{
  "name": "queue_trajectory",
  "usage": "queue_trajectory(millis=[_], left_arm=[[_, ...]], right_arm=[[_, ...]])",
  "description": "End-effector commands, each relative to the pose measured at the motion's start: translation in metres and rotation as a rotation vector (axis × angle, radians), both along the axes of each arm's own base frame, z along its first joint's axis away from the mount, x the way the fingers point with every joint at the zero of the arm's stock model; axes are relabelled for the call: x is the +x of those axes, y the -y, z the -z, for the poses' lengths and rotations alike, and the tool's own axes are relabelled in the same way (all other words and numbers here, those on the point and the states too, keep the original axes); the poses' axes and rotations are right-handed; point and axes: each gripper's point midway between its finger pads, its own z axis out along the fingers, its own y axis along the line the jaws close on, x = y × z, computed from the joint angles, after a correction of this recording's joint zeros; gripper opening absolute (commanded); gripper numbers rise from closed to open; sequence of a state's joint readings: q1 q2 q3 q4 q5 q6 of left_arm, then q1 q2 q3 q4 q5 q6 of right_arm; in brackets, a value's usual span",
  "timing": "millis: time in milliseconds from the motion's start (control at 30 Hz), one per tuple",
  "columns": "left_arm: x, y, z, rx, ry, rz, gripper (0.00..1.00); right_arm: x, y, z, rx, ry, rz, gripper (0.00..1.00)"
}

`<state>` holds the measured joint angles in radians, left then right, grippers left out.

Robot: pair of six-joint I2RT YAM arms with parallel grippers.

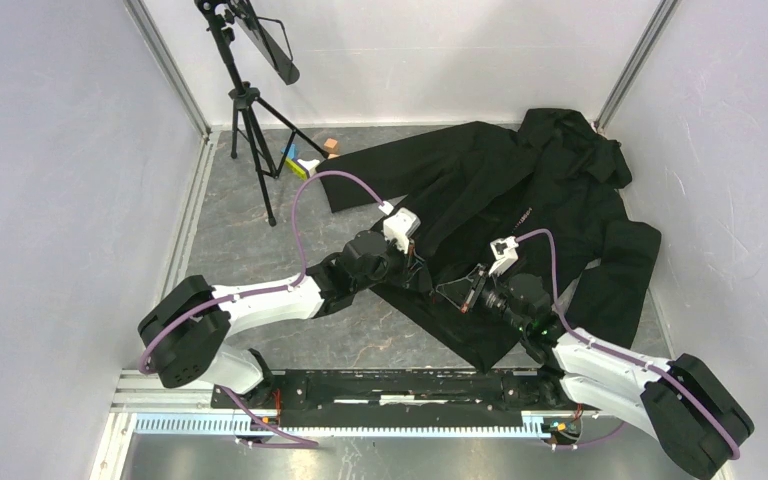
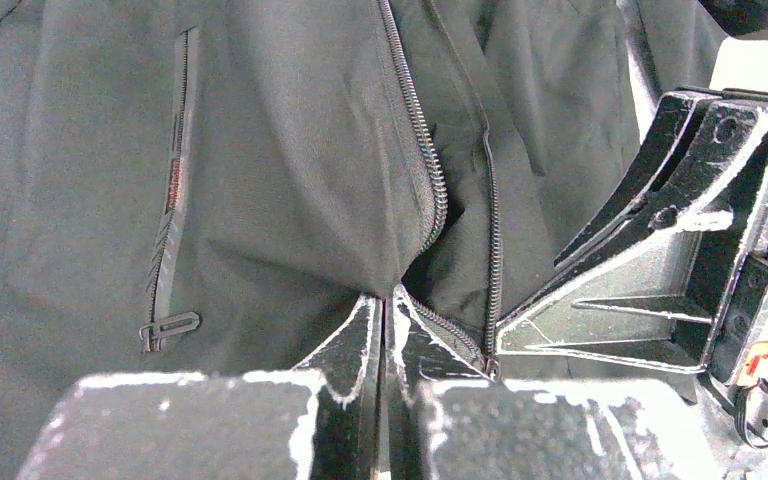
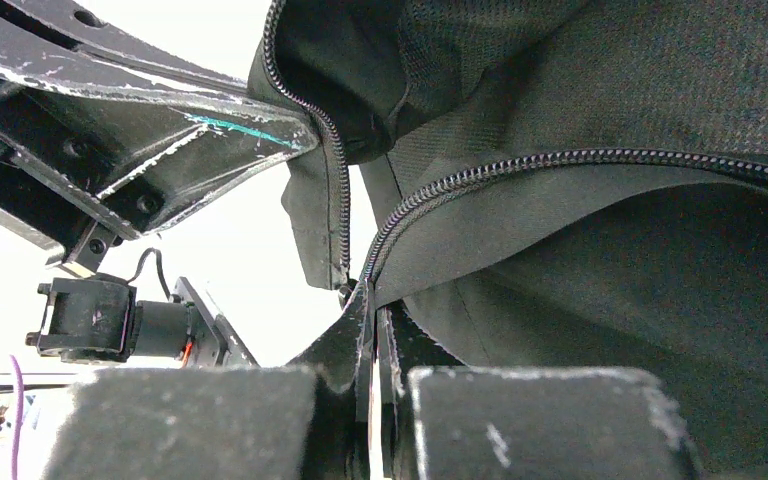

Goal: Zip up the jacket

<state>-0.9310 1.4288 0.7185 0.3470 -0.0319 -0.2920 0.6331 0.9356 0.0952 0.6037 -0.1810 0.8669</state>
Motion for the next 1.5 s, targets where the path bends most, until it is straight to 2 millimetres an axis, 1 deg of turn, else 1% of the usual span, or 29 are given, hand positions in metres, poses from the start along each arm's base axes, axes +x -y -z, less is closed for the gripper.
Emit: queue_trajectory(millis=[0, 167, 233, 467, 667, 833, 1000, 1267, 1467], left_arm=[[0.000, 0.009, -0.023, -0.035, 0.090, 0.053, 0.02], [-0.003, 0.010, -0.025, -0.030, 0.100, 0.065, 0.02], [-0.008, 0.012, -0.026, -0.039, 0.101, 0.097, 0.02], [-0.016, 0.016, -0.027, -0.038, 0.111, 0.147, 0.02], [-0.016, 0.014, -0.030, -0.022, 0.125, 0.148, 0.02], [-0.016, 0.012, -0.033, -0.021, 0.141, 0.145, 0.02], [-0.013, 0.009, -0.037, -0.001, 0.170, 0.135, 0.02], [-0.019, 0.012, -0.035, 0.017, 0.184, 0.187, 0.02], [-0.025, 0.011, -0.031, 0.055, 0.210, 0.228, 0.02]], right_arm=[[0.010, -0.005, -0.027, 0.033, 0.071, 0.008, 0.00], [0.012, -0.005, -0.030, 0.029, 0.078, 0.013, 0.00], [0.014, -0.004, -0.031, 0.028, 0.079, 0.017, 0.00], [0.014, -0.004, -0.037, 0.025, 0.073, 0.013, 0.00], [0.011, -0.002, -0.038, -0.002, 0.029, 0.001, 0.00], [0.008, -0.009, -0.039, 0.001, -0.025, -0.035, 0.00], [0.006, -0.006, -0.032, -0.037, -0.074, -0.033, 0.00], [0.009, -0.006, -0.040, -0.003, -0.069, -0.007, 0.00], [0.010, -0.004, -0.040, 0.030, -0.090, 0.007, 0.00]])
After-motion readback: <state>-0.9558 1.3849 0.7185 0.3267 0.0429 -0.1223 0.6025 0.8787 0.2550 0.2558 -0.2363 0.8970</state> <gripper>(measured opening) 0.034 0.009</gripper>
